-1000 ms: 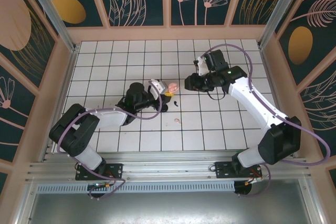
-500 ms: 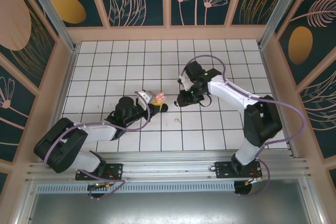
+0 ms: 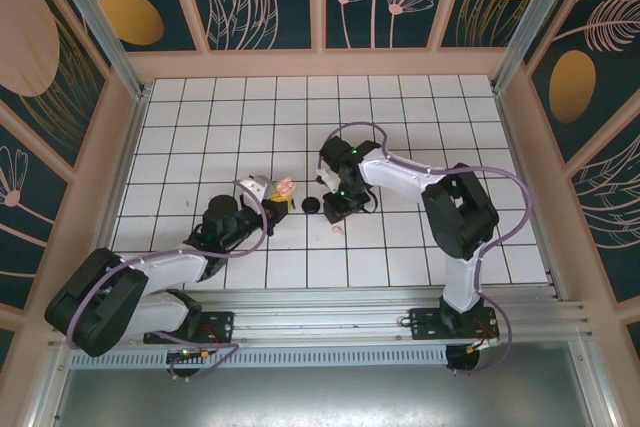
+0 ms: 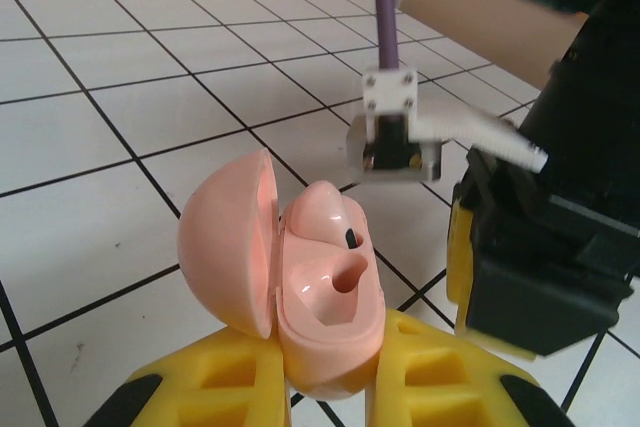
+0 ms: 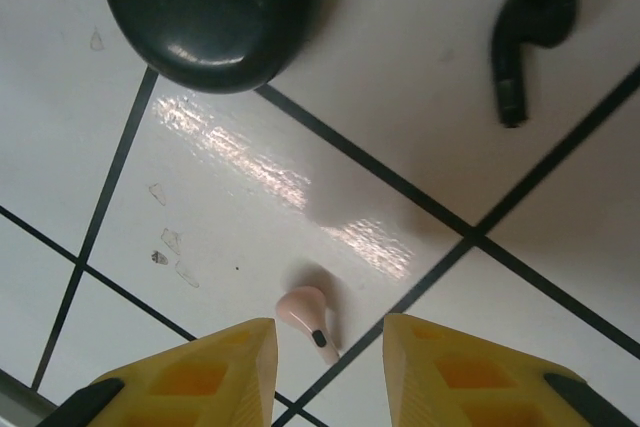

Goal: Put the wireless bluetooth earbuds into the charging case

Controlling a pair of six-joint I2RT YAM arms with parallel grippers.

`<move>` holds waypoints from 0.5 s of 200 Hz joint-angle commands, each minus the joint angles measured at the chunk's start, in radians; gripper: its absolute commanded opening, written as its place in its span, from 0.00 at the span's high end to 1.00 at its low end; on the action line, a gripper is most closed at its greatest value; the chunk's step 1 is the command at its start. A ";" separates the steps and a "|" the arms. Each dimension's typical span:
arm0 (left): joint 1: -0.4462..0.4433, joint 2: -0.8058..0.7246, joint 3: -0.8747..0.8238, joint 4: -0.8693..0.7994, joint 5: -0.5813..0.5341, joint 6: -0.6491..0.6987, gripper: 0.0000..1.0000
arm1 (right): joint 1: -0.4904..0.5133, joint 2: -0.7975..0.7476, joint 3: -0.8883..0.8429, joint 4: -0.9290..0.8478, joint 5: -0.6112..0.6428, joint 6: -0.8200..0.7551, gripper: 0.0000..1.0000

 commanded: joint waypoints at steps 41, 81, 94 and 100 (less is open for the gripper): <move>0.008 -0.030 -0.010 -0.003 -0.015 -0.015 0.88 | 0.064 0.059 0.043 -0.056 0.096 -0.016 0.66; 0.008 -0.035 -0.006 -0.004 -0.015 -0.013 0.87 | 0.086 0.070 0.041 -0.063 0.108 -0.009 0.65; 0.008 -0.037 -0.006 -0.006 -0.015 -0.011 0.87 | 0.089 0.072 0.041 -0.066 0.117 -0.005 0.65; 0.008 -0.037 -0.006 -0.007 -0.015 -0.011 0.87 | 0.092 0.072 0.042 -0.066 0.123 -0.002 0.65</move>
